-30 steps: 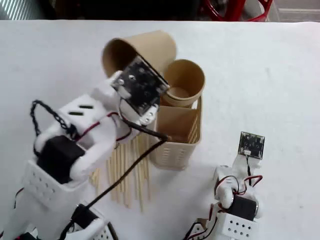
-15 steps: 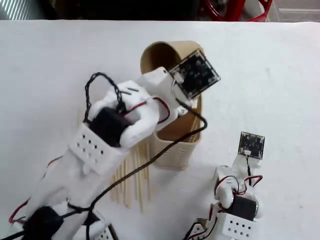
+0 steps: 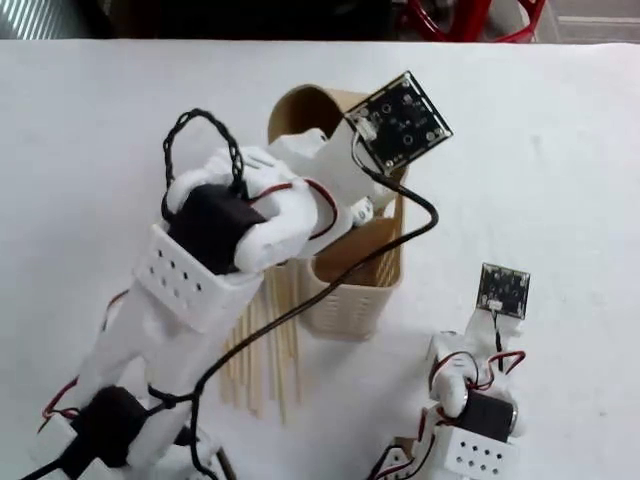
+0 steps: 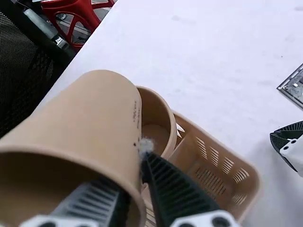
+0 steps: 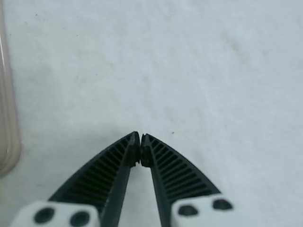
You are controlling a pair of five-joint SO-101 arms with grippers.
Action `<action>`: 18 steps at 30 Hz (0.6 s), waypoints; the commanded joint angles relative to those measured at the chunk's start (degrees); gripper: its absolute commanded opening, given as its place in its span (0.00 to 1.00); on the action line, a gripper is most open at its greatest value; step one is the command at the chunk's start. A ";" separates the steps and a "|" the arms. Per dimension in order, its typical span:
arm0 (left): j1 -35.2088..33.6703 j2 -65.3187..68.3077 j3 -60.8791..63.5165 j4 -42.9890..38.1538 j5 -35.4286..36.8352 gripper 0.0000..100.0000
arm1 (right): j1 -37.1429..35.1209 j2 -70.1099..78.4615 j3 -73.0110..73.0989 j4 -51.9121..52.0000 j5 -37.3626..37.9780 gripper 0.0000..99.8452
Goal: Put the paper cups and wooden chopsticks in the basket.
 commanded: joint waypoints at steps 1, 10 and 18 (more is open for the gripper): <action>0.31 0.13 -2.73 1.05 0.18 0.02 | 0.31 -0.40 0.53 0.31 0.00 0.02; 0.48 0.31 -2.64 6.33 -5.19 0.02 | 0.31 -0.40 0.53 0.31 0.00 0.02; 0.40 0.31 -2.55 6.24 -4.84 0.10 | 0.31 -0.40 0.53 0.31 0.00 0.02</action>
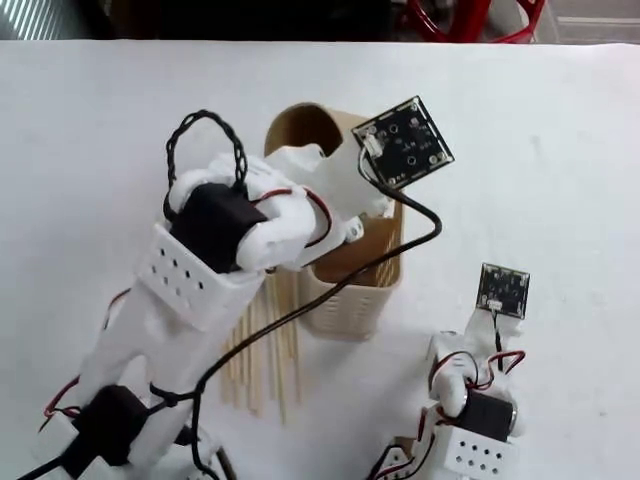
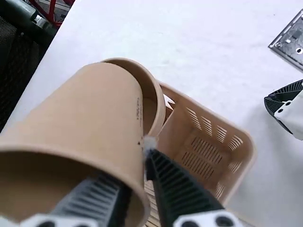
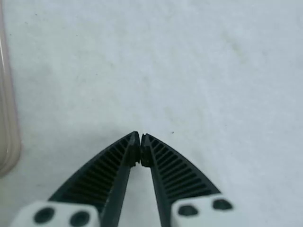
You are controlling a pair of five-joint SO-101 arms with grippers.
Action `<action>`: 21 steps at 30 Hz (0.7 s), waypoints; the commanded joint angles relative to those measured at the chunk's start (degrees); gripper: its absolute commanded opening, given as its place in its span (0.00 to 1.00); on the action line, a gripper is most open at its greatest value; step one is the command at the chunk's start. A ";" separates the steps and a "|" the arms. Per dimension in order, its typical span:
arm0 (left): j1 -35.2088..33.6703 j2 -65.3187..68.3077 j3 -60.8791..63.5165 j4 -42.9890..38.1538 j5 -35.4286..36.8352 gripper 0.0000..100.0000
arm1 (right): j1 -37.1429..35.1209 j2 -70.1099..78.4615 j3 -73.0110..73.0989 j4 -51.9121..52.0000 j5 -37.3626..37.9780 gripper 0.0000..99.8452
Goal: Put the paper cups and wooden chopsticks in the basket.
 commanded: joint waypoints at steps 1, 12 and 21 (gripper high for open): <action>0.40 -0.13 -2.46 -0.09 -0.18 0.11 | 0.31 -0.40 0.53 0.31 0.00 0.02; 0.31 -0.75 -2.81 -8.44 -0.09 0.13 | 0.31 -0.40 0.53 0.31 0.00 0.02; -1.01 -2.42 -1.49 -13.54 1.93 0.13 | 0.31 -0.40 0.53 0.31 0.00 0.02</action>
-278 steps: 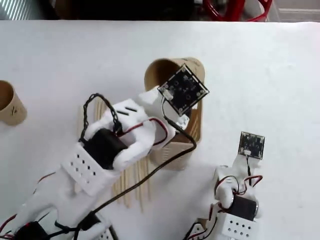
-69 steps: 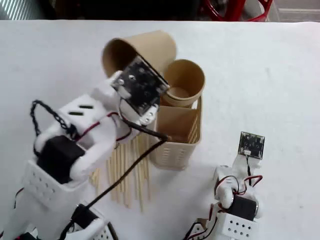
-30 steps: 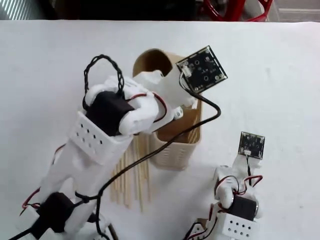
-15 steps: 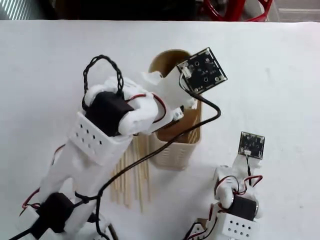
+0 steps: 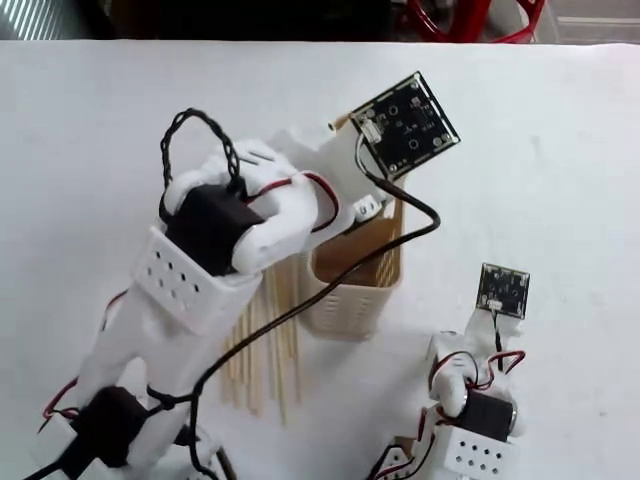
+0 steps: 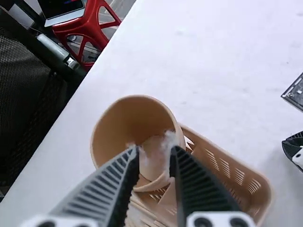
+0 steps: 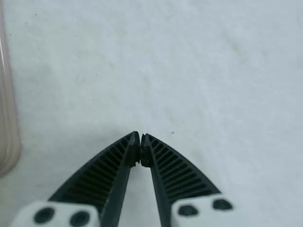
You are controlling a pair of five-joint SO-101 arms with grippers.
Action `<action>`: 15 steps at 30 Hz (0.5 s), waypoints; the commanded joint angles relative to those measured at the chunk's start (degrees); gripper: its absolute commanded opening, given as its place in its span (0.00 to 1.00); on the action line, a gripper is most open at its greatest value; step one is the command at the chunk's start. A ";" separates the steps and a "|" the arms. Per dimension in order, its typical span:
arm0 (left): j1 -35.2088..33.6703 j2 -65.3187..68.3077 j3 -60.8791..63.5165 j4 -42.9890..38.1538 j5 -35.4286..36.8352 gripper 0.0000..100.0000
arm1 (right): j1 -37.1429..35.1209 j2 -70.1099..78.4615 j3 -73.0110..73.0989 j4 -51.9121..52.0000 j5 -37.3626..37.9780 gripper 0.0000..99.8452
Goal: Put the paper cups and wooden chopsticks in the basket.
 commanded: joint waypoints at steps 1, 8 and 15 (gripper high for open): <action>-2.15 -1.36 1.14 -4.66 2.90 0.13 | 0.31 -0.40 0.53 0.31 0.00 0.02; -6.55 -0.22 19.08 -18.11 3.69 0.13 | 0.31 -0.40 0.53 0.31 0.00 0.02; -6.64 -0.22 28.66 -24.97 3.69 0.13 | 0.31 -0.40 0.53 0.31 0.00 0.02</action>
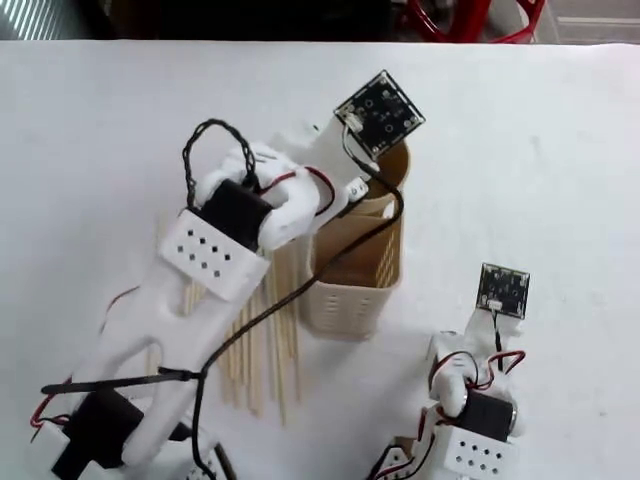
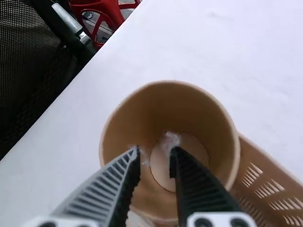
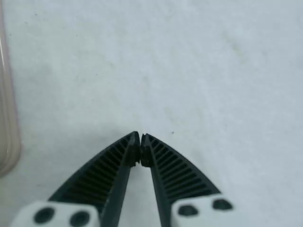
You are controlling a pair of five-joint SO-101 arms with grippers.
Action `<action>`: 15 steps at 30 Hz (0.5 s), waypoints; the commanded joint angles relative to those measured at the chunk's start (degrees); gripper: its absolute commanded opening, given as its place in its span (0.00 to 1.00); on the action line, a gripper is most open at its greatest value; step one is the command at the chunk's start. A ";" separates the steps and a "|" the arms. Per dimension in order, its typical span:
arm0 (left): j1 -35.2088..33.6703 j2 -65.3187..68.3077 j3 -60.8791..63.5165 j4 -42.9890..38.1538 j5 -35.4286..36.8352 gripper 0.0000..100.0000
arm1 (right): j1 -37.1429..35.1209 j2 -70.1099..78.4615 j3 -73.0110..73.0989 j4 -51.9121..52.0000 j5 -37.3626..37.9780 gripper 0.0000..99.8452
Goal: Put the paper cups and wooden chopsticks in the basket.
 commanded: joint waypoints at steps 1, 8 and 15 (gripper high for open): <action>-0.57 0.66 2.64 -2.73 0.35 0.13 | 0.31 -0.40 0.53 0.31 0.00 0.02; -2.77 0.40 -17.93 5.71 0.53 0.13 | 0.31 -0.40 0.53 0.31 0.00 0.02; -7.69 -8.31 -39.03 22.24 0.62 0.12 | 0.31 -0.40 0.53 0.31 0.00 0.02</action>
